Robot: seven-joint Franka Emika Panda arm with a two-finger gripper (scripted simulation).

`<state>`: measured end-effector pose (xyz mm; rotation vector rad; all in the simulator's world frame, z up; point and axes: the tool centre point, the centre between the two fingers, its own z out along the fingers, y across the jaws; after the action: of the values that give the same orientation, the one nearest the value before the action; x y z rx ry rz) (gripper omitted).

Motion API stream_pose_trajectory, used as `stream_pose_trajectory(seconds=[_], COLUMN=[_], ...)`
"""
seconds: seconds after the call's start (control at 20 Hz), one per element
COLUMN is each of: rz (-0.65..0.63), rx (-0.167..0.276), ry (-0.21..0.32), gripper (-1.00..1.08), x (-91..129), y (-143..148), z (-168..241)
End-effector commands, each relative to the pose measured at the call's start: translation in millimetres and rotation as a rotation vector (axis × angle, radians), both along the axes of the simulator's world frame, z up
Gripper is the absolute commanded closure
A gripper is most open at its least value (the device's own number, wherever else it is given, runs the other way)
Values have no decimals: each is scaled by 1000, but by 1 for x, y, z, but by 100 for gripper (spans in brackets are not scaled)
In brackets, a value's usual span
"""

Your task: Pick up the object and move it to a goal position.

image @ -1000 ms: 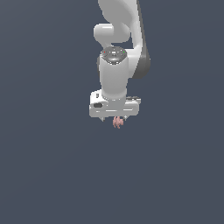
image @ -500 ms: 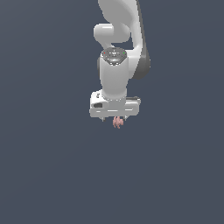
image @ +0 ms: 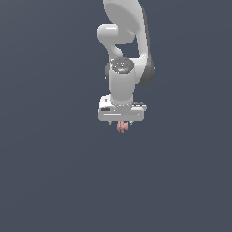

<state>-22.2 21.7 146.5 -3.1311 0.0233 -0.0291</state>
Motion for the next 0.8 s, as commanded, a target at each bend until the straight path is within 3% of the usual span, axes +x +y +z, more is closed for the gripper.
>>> stream_pose_trajectory(seconds=[0.0,0.4,0.75], rz=[-29,-106,-127], rx=[-2,-7,-9], ry=[5,16,19], gripper=[-92,-92,-92], x=[-13,-48,-58], y=[5,15,17], z=[-14,-46,-55])
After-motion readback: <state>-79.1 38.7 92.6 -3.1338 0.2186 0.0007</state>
